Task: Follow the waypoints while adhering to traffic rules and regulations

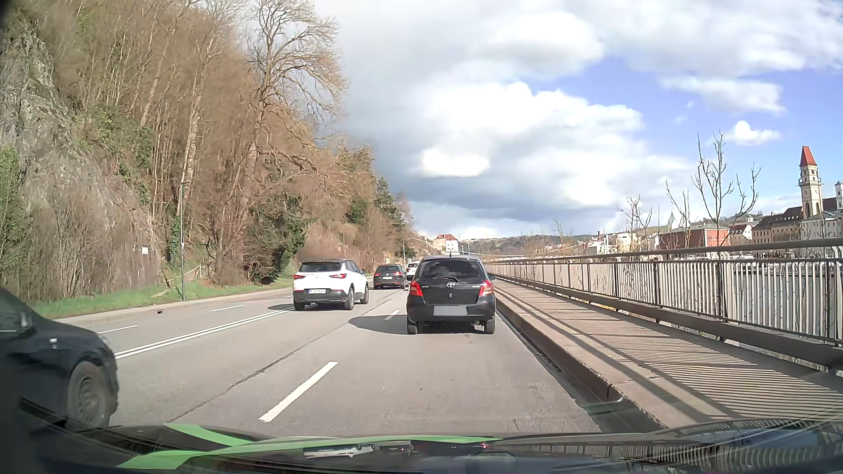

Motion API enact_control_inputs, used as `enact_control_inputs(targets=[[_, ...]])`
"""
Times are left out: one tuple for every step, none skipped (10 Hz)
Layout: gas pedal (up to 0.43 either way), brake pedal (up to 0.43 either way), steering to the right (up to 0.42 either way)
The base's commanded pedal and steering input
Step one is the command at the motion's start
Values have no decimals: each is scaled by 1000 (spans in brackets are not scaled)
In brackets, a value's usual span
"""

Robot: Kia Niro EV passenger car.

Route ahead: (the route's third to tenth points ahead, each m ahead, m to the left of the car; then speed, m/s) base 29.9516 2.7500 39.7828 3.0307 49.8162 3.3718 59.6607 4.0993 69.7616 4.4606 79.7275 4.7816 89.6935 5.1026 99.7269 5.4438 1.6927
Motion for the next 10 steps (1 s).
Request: enact_control_inputs(targets=[[118, 0, -1], [118, 0, -1], [118, 0, -1], [118, 0, -1], [118, 0, -1], [118, 0, -1], [118, 0, -1], [118, 0, 0], [118, 0, 5], [118, 0, 5]])
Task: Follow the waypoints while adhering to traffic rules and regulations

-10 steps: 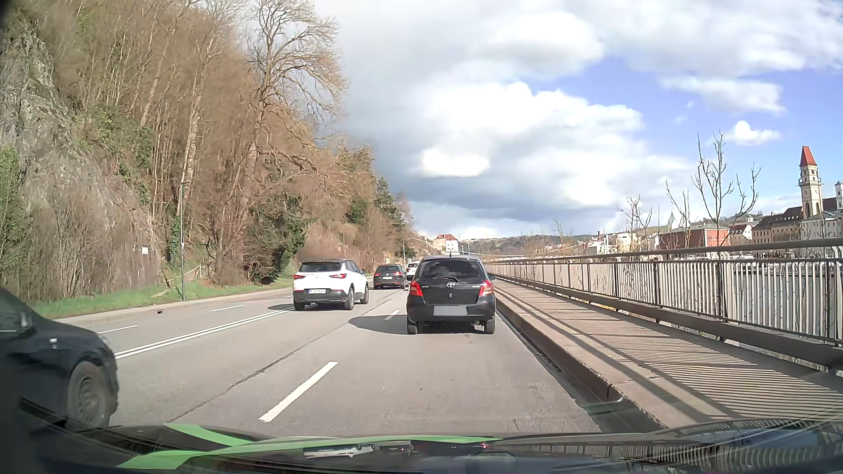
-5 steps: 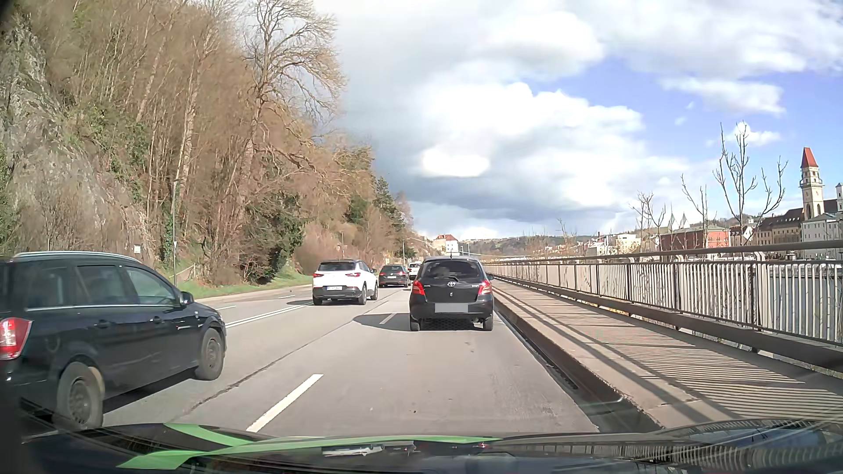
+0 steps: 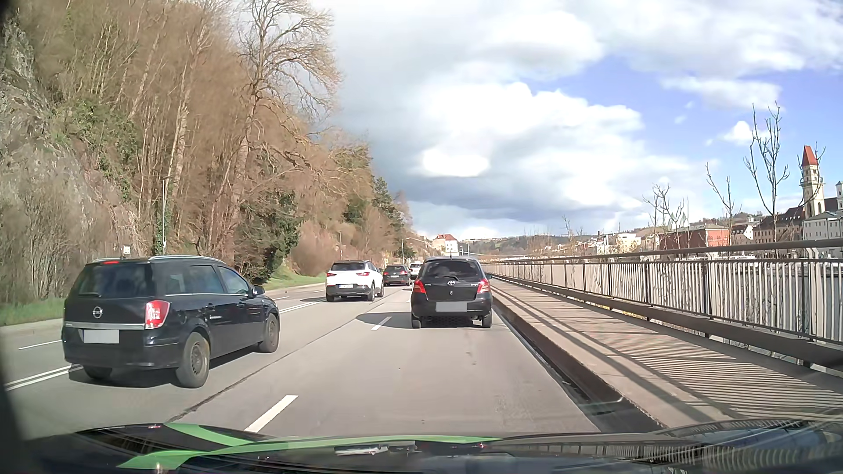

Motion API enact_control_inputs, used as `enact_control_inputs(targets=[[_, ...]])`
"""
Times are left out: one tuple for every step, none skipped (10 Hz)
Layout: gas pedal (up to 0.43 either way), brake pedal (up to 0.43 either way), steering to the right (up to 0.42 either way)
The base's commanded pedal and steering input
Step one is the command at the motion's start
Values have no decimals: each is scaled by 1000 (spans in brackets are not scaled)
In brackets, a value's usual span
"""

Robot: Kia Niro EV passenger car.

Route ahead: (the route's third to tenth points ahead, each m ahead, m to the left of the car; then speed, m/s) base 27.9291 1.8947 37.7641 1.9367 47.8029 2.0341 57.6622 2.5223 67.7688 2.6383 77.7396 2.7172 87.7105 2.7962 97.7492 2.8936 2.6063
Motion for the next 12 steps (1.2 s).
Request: enact_control_inputs(targets=[[118, 0, 5], [118, 0, 5], [118, 0, 5], [118, 0, 5], [118, 0, 5], [118, 0, 5], [118, 0, 4], [118, 0, 0], [118, 0, -1], [118, 0, -1], [118, 0, -2], [118, 0, -3]])
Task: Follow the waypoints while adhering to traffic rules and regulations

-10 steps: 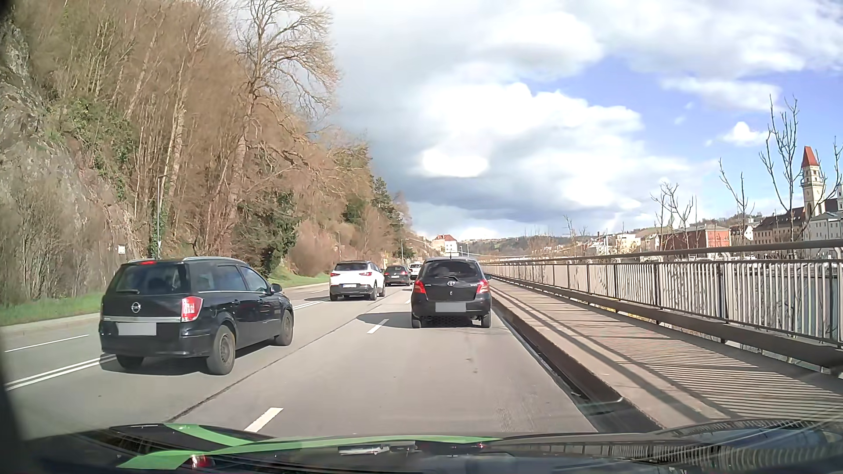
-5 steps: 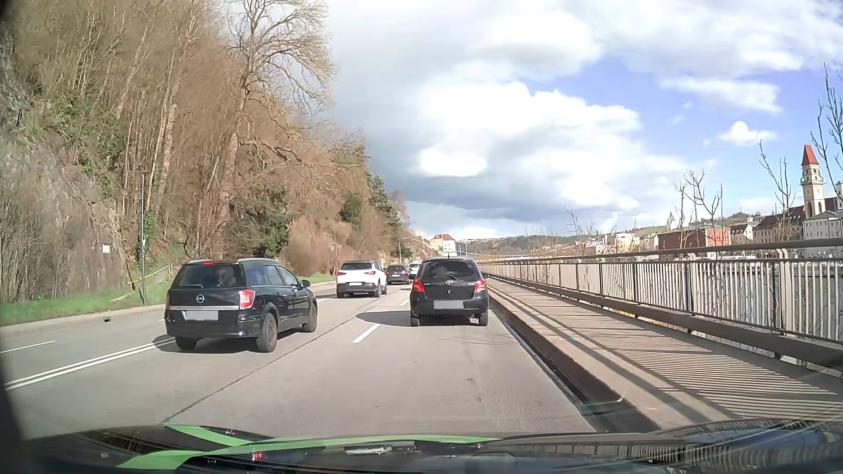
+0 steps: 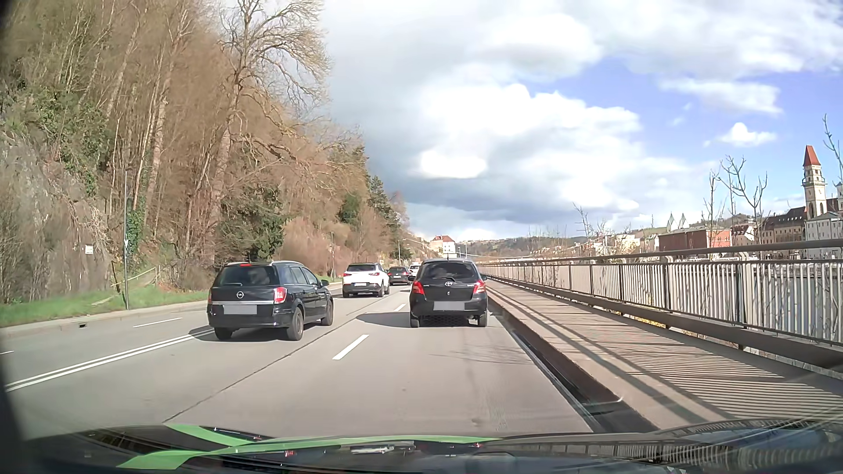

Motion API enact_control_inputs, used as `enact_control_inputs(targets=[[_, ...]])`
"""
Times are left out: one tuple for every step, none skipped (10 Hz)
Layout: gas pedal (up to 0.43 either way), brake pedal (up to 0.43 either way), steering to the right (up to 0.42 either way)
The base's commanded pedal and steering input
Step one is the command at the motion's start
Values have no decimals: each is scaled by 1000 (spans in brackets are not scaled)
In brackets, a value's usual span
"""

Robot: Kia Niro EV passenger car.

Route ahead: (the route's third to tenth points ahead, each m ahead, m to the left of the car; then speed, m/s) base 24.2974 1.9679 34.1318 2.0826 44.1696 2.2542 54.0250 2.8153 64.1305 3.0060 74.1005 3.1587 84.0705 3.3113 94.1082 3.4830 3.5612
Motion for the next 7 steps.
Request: enact_control_inputs(targets=[[118, 0, -6], [118, 0, -9], [118, 0, -10], [110, 0, -10], [110, 0, -9], [110, 0, -10], [98, 0, -9]])
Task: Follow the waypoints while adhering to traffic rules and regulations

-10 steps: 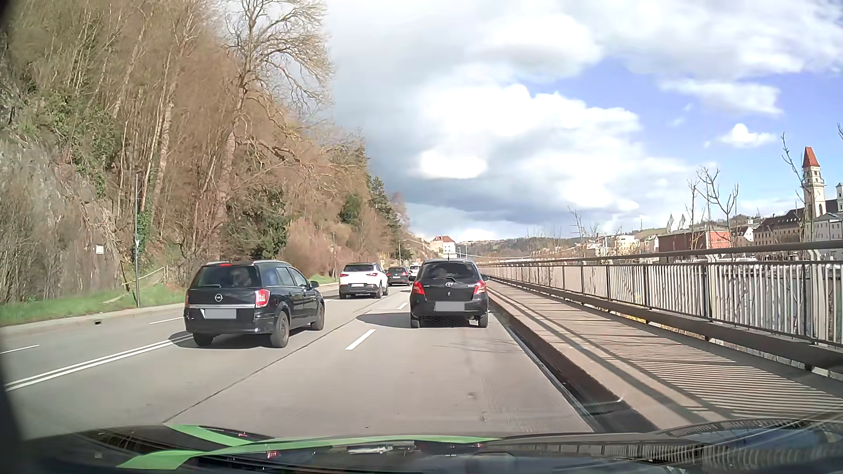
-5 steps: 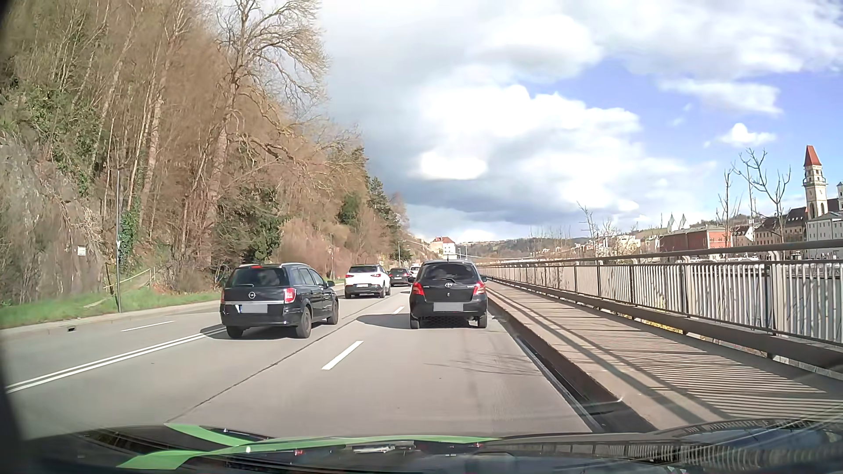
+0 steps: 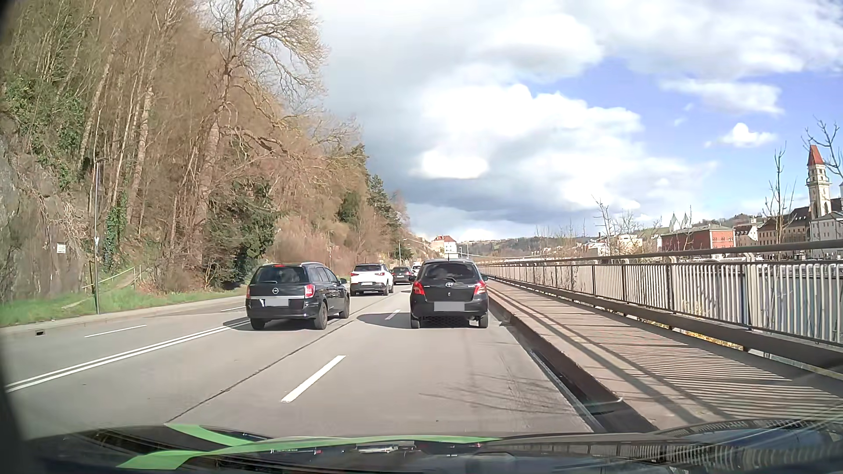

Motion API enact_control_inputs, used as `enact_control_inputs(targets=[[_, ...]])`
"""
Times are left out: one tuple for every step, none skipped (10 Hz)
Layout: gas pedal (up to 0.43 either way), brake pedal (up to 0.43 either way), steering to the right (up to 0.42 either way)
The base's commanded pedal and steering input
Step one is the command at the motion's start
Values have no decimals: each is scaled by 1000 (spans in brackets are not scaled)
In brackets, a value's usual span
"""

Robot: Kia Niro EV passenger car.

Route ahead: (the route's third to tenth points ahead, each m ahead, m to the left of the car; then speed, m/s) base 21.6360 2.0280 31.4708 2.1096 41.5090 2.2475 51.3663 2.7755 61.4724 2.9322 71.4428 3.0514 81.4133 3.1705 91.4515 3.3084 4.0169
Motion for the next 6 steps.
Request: enact_control_inputs(targets=[[98, 0, -10], [98, 0, -10], [87, 0, -9], [79, 0, -10], [8, 0, -10], [0, 0, -9]])
